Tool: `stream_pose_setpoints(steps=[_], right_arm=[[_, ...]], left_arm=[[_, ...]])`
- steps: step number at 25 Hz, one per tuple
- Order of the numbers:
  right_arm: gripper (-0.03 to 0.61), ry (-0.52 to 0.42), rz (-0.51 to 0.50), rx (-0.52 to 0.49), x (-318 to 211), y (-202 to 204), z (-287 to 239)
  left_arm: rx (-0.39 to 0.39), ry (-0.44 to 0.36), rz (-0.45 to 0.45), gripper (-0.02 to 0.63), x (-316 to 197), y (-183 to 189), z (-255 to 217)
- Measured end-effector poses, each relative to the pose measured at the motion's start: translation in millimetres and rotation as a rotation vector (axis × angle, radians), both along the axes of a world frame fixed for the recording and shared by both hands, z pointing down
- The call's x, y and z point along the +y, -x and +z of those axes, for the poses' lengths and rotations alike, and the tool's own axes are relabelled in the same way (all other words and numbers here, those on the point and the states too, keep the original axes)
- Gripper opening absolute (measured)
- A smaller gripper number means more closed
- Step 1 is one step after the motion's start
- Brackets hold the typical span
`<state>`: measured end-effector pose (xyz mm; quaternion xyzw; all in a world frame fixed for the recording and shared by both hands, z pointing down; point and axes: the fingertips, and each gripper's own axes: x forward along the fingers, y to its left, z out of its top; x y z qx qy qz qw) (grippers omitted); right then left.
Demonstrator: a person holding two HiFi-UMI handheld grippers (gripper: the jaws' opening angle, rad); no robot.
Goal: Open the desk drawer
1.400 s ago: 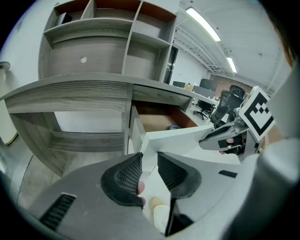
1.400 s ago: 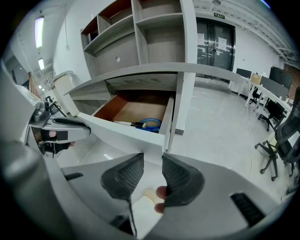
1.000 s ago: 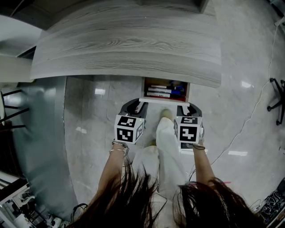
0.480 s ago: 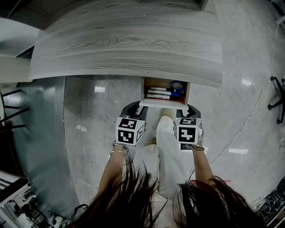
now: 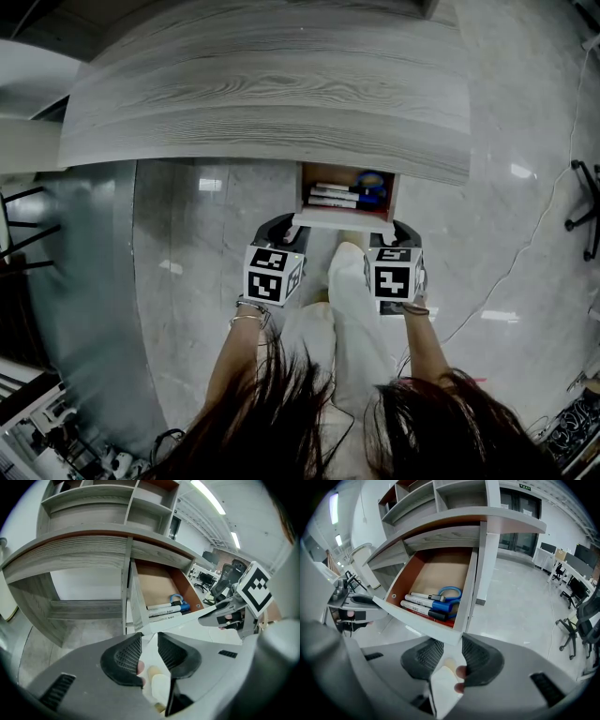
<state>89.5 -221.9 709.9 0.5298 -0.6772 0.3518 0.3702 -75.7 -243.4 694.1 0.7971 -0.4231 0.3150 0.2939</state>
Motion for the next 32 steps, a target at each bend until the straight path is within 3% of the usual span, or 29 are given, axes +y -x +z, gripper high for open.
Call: stream_pose_setpoints(steps=[32], right_arm=[[0.115, 0.029, 0.040, 0.008, 12.1, -6.4, -8.7]], left_arm=[[-0.009, 0.020, 0.018, 0.109, 31.8, 8.7, -2.4]])
